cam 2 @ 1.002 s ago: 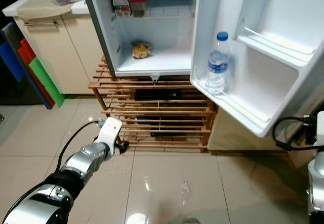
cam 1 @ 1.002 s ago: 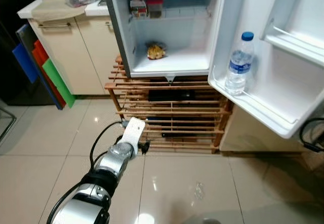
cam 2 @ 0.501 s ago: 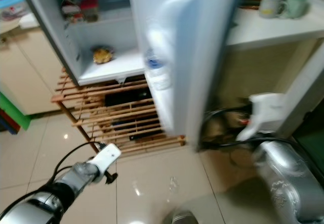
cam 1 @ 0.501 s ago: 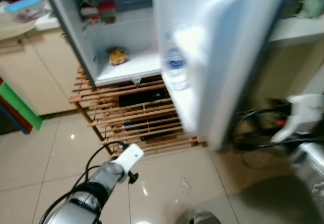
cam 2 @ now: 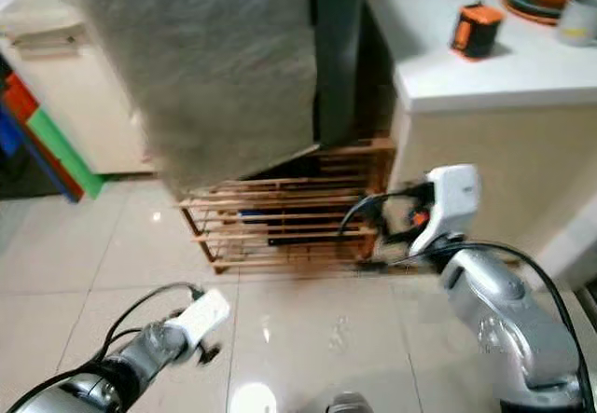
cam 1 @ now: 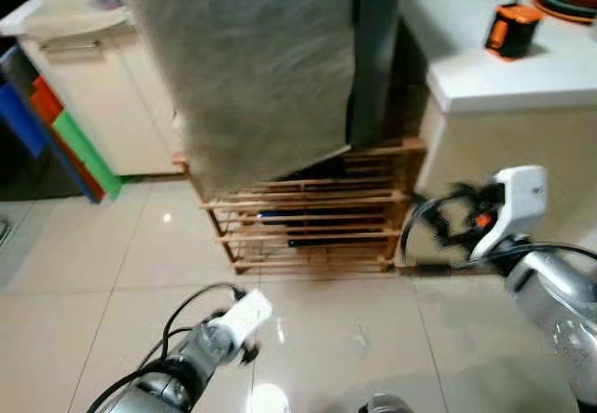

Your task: Restocking fridge

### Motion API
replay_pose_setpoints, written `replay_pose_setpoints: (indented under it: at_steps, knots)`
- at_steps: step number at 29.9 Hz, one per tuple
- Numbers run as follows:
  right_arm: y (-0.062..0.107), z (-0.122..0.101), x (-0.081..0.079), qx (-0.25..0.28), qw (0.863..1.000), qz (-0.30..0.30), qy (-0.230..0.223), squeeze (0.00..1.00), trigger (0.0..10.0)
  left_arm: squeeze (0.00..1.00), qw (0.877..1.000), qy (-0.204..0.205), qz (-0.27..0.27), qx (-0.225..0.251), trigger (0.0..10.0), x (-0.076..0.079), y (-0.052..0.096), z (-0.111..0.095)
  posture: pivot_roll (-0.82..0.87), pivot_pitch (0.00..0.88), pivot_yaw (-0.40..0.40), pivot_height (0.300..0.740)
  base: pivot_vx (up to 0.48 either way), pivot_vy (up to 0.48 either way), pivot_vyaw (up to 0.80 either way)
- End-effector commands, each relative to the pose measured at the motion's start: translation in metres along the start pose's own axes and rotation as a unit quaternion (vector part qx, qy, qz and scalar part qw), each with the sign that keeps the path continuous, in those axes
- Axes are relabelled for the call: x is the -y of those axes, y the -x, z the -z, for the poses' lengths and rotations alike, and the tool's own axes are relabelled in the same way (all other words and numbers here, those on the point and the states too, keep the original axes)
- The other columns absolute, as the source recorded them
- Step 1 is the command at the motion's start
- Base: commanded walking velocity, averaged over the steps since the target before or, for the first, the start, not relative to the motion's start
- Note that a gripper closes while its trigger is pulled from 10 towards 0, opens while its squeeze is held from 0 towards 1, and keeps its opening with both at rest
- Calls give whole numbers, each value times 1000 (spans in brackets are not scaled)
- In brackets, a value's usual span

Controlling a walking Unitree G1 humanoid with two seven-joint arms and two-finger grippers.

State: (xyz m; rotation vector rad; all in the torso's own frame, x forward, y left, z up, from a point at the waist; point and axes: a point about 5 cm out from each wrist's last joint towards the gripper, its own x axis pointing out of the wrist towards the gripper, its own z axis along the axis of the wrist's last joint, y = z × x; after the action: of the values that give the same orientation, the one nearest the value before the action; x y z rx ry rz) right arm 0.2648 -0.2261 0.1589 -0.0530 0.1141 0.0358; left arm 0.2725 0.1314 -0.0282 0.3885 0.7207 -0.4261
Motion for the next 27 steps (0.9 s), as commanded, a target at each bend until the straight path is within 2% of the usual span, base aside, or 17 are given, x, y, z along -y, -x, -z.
replay_pose_setpoints:
  at_steps: [1,2,3,4,5,6,7,8,10,11,13,14,16,20,27]
  knots:
    - [-1,-2,-5,23,1000,13,6,0,10000,0,994,52,-43,82,10000,-24,3,-31,-268,39,100,740,0,0,0]
    - [-1,-2,-5,23,1000,13,6,0,10000,0,994,52,-43,82,10000,-24,3,-31,-268,39,100,740,0,0,0]
    - [-2,1,-10,26,1000,14,4,0,10000,0,982,85,-64,155,10000,-36,9,-60,-248,34,91,740,0,0,0]
    - [-3,6,-17,27,1000,9,-5,0,10000,0,961,120,-76,238,10000,-45,20,-94,-241,34,91,740,0,0,0]
    - [-3,9,-22,28,1000,4,-10,0,10000,0,942,142,-82,293,10000,-52,32,-115,-241,34,91,740,0,0,0]
    - [-3,9,-22,28,1000,4,-10,0,10000,0,942,142,-82,293,10000,-52,32,-115,-241,34,91,740,0,0,0]
    - [-5,17,-34,28,1000,-7,-9,0,10000,0,908,125,-101,387,10000,-56,58,-153,-225,31,86,740,0,0,0]
    - [-5,17,-34,28,1000,-7,-9,0,10000,0,908,125,-101,387,10000,-56,58,-153,-225,31,86,740,0,0,0]
    - [-7,23,-40,30,999,-9,-4,0,10000,0,891,105,-121,425,10000,-57,72,-169,-220,26,87,740,0,0,0]
    - [-7,23,-40,30,999,-9,-4,0,10000,0,891,105,-121,425,10000,-57,72,-169,-220,26,87,740,0,0,0]
    - [-9,26,-40,31,999,-8,-1,0,10000,0,880,115,-154,435,10000,-67,79,-177,-214,20,89,740,429,0,0]
    - [-9,26,-40,31,999,-8,-1,0,10000,0,880,115,-154,435,10000,-67,79,-177,-214,20,89,740,435,0,0]
    - [-12,27,-40,35,999,-5,1,0,10000,0,876,138,-178,426,10000,-76,83,-175,-208,14,93,740,384,171,0]
    - [-15,29,-37,41,999,7,4,0,10000,0,887,163,-191,388,10000,-82,81,-164,-204,6,96,740,290,383,0]
    - [-15,33,-37,47,999,13,5,0,10000,0,893,159,-189,377,10000,-80,80,-164,-206,1,100,740,275,394,0]
